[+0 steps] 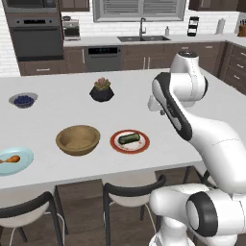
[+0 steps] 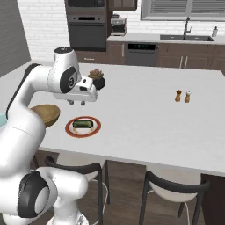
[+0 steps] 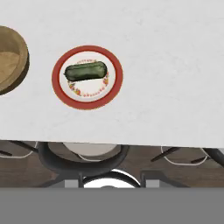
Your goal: Pick the chicken drumstick and cucumber from their plates and place them in the bowl. Then put the bowl in the fridge.
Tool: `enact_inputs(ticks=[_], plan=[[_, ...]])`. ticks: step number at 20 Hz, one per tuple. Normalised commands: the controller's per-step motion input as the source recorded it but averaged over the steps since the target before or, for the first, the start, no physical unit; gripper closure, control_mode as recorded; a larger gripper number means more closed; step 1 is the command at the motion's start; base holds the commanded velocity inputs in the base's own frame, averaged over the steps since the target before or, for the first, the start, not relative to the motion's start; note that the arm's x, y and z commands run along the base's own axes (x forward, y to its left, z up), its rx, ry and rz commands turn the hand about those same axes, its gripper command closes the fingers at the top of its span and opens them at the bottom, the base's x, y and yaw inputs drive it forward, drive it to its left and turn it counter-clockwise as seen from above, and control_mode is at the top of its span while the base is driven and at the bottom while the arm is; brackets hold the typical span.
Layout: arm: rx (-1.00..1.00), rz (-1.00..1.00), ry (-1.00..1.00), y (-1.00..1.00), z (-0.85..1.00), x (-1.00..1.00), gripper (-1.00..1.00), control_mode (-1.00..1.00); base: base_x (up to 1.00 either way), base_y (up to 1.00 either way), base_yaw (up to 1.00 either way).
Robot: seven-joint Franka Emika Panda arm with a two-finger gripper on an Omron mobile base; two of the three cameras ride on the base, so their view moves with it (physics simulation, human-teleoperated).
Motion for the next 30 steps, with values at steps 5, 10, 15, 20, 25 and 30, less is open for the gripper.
enact_inputs(ticks=[5, 10, 15, 20, 25, 30], plan=[[0.00, 0.00, -0.02, 0.00, 0.00, -0.54, -1.00, -1.00, 0.00, 0.00, 0.00], [0.16, -0.05, -0.01, 0.37, -0.14, -0.47, -1.00, -1.00, 0.00, 0.00, 0.00], [0.06, -0.03, 0.10, 0.33, -0.31, 0.09, -1.00, -1.00, 0.00, 0.00, 0.00], [0.00, 0.54, 0.07, 0.00, -0.32, 0.36, -1.00, -1.00, 0.00, 0.00, 0.00], [-0.05, 0.65, -0.03, 0.01, -0.29, 0.34, -1.00, -1.00, 0.00, 0.00, 0.00], [-0.19, 0.63, -0.14, 0.16, -0.17, 0.19, -1.00, -1.00, 0.00, 0.00, 0.00]])
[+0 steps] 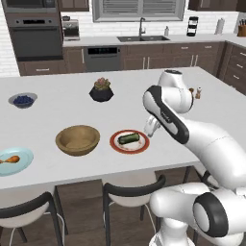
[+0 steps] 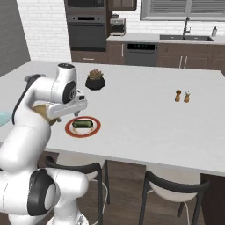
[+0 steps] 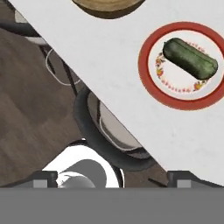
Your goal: Pick the chicken drumstick and cucumber from their plates and place them in the bowl. Then put the bowl in the fridge.
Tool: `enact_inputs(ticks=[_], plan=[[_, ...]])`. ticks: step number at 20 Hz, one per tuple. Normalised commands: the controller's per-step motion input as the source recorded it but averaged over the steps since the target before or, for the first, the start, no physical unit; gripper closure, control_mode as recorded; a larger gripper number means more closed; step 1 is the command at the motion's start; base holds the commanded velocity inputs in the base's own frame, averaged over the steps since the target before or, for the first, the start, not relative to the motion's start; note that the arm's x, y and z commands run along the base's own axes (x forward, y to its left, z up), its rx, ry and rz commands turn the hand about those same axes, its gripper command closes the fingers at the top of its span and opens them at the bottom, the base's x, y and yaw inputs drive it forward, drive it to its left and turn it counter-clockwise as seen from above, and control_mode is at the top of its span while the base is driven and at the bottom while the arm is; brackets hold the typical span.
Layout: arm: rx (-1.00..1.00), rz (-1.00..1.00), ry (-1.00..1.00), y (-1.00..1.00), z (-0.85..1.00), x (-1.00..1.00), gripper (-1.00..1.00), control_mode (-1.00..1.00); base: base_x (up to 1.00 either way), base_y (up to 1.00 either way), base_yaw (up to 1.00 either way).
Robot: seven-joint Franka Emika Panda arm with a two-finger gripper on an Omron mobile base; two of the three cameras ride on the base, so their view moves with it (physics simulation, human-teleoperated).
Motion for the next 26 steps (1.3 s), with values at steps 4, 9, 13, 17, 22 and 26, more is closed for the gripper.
enact_inputs(ticks=[4, 9, 13, 17, 22, 26], plan=[[-0.20, 0.60, -0.19, 0.00, -0.21, 0.17, -1.00, -1.00, 0.00, 0.00, 0.00], [0.08, 0.59, -0.04, -0.14, -0.18, 0.46, -1.00, -1.00, 0.00, 0.00, 0.00], [0.16, 0.53, 0.00, 0.00, -0.03, 0.49, -1.00, -1.00, 0.00, 0.00, 0.00], [0.00, 0.41, 0.00, 0.04, -0.21, 0.24, -1.00, -1.00, 0.00, 0.00, 0.00], [0.00, 0.19, 0.02, 0.00, -0.29, 0.29, -1.00, -1.00, 0.00, 0.00, 0.00], [0.00, 0.04, -0.04, 0.01, -0.39, 0.29, -1.00, -1.00, 0.00, 0.00, 0.00]])
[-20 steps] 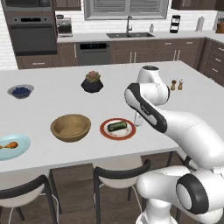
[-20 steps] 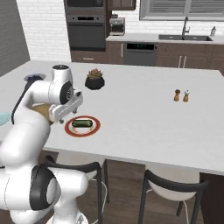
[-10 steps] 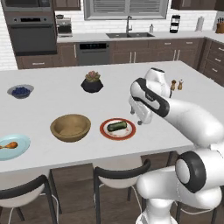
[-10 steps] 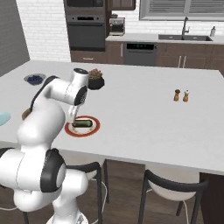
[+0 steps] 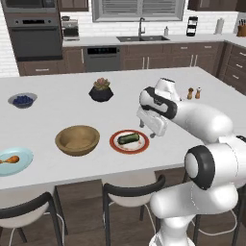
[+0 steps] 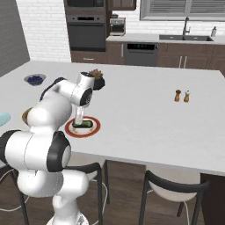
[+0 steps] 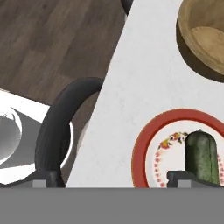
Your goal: Pick the chicken drumstick and cucumber from their plates and place them in the bowl. Then put the bowl in the fridge.
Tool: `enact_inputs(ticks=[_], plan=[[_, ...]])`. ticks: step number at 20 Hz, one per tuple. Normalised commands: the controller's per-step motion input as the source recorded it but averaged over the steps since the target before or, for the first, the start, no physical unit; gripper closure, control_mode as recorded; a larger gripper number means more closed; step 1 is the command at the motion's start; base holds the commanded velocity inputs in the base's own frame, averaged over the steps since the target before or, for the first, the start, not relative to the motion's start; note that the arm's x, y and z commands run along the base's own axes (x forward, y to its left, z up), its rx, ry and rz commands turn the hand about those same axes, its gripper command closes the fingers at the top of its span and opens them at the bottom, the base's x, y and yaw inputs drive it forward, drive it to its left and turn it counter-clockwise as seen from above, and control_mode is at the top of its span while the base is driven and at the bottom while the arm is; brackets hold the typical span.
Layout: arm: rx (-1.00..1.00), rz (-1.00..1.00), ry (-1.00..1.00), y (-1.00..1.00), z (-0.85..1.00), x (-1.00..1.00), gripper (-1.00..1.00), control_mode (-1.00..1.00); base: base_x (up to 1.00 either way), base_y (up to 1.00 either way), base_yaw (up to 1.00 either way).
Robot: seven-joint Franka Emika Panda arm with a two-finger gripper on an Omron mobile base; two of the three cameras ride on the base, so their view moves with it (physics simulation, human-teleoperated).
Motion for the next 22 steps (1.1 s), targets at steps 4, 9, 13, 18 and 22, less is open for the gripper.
enact_inputs(ticks=[4, 9, 13, 18, 22], plan=[[0.00, 0.04, -0.03, 0.01, -0.35, 0.41, -1.00, -1.00, 0.00, 0.00, 0.00], [0.00, 0.03, -0.01, 0.12, -0.29, 0.23, -1.00, -1.00, 0.00, 0.00, 0.00], [0.00, 0.00, 0.00, 0.32, -0.21, 0.46, -1.00, -1.00, 0.00, 0.00, 0.00], [0.00, 0.05, 0.00, 0.00, -0.18, 0.47, -1.00, -1.00, 0.00, 0.00, 0.00], [0.00, 0.04, 0.00, 0.00, -0.30, 0.38, -1.00, -1.00, 0.00, 0.00, 0.00]])
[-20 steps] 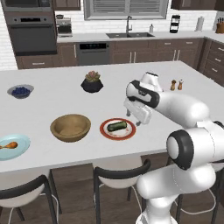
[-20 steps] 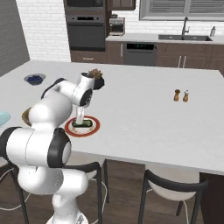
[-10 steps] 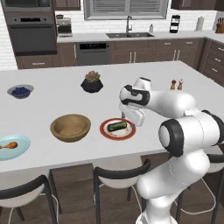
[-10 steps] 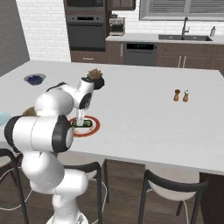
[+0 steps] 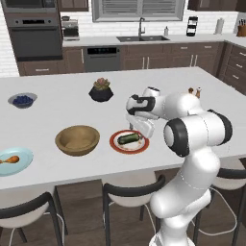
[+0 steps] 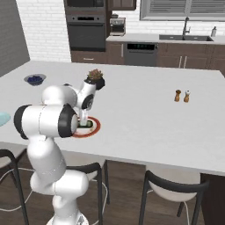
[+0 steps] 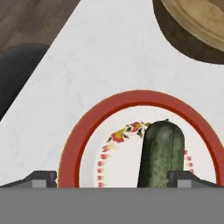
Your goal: Pick the chicken drumstick and cucumber from their plates and place them in the bowl. Then put the bowl in the fridge.
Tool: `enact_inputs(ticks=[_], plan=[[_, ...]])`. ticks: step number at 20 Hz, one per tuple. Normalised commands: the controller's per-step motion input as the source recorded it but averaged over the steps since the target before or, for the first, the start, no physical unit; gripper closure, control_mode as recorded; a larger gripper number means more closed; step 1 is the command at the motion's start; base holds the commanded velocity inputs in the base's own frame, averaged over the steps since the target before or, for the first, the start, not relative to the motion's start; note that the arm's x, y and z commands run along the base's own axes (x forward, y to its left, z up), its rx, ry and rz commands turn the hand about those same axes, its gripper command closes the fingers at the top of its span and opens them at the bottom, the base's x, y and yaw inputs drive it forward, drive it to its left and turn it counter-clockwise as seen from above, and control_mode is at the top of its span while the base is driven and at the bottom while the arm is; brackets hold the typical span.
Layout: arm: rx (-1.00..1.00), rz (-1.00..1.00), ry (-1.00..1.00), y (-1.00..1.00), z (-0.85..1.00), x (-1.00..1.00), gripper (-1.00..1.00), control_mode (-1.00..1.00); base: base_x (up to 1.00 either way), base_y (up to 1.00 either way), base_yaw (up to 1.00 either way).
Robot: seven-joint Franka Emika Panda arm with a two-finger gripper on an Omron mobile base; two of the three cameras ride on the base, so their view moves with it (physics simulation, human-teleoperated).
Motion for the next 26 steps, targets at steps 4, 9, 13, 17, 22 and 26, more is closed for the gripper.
enact_inputs(ticks=[4, 9, 13, 17, 22, 26], plan=[[0.00, 0.05, 0.00, 0.00, -0.35, 0.30, -1.00, -1.00, 0.00, 0.00, 0.00], [0.00, 0.03, -0.02, 0.00, -0.33, 0.30, -1.00, -1.00, 0.00, 0.00, 0.00], [0.00, 0.01, -0.01, 0.00, -0.17, 0.42, -1.00, -1.00, 0.00, 0.00, 0.00], [0.00, 0.00, 0.00, 0.00, -0.11, 0.26, -1.00, -1.00, 0.00, 0.00, 0.00], [0.00, 0.00, 0.01, 0.00, -0.26, 0.01, -1.00, -1.00, 0.00, 0.00, 0.00], [0.00, 0.00, 0.00, 0.01, -0.32, 0.00, -1.00, -1.00, 0.00, 0.00, 0.00]])
